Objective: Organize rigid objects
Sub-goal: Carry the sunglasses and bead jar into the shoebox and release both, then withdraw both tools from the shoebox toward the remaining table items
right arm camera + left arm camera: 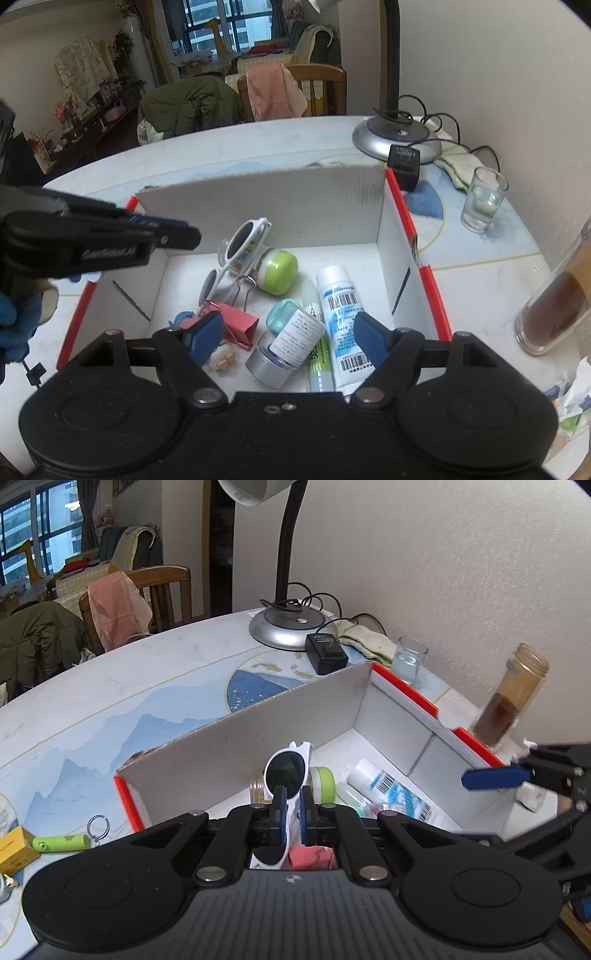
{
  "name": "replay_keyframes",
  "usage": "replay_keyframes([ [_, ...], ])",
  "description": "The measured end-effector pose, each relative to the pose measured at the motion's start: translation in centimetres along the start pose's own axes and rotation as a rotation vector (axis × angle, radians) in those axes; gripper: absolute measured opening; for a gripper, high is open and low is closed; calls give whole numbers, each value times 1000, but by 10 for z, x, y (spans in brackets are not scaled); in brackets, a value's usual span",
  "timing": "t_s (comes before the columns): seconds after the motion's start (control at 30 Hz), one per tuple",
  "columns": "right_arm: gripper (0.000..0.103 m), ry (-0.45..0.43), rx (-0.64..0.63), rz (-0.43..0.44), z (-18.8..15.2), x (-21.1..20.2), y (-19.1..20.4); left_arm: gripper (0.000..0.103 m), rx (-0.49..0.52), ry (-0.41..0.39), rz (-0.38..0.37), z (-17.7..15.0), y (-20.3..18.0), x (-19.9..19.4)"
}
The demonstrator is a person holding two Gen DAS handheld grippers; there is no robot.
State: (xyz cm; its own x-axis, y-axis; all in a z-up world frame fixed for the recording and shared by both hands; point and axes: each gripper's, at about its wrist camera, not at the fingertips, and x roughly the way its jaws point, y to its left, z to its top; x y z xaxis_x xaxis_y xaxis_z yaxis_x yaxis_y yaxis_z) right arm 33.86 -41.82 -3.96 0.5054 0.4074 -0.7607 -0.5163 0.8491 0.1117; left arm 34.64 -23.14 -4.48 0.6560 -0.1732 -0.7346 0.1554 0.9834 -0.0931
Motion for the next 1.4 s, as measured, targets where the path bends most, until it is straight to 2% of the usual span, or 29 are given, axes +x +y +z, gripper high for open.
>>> replay_keyframes([
  [0.23,78,-40,-6,12,0,-19,10,6,-5,-44,-5,-14,-2,-33],
  [0.53,84,-89,-17,45,-3,-45,30,6,-40,-88,9,-39,5,-75],
  [0.97,90,-136,-57,149,-4,-64,87,7,-125,-149,71,-77,48,-133],
  [1.07,94,-141,-68,178,-4,-63,103,17,-150,-148,84,-88,66,-142],
  [1.13,96,-148,-76,189,-2,-62,113,35,-162,-151,90,-95,77,-148],
  [1.17,96,-147,-79,195,-2,-61,118,40,-168,-153,94,-98,83,-151],
  [1.2,96,-145,-81,198,-1,-60,125,53,-175,-154,98,-102,90,-154],
  [1.23,96,-142,-83,198,0,-59,131,60,-180,-156,104,-105,96,-156],
  [1.4,98,-131,-98,199,5,-50,161,63,-202,-157,117,-119,127,-169],
])
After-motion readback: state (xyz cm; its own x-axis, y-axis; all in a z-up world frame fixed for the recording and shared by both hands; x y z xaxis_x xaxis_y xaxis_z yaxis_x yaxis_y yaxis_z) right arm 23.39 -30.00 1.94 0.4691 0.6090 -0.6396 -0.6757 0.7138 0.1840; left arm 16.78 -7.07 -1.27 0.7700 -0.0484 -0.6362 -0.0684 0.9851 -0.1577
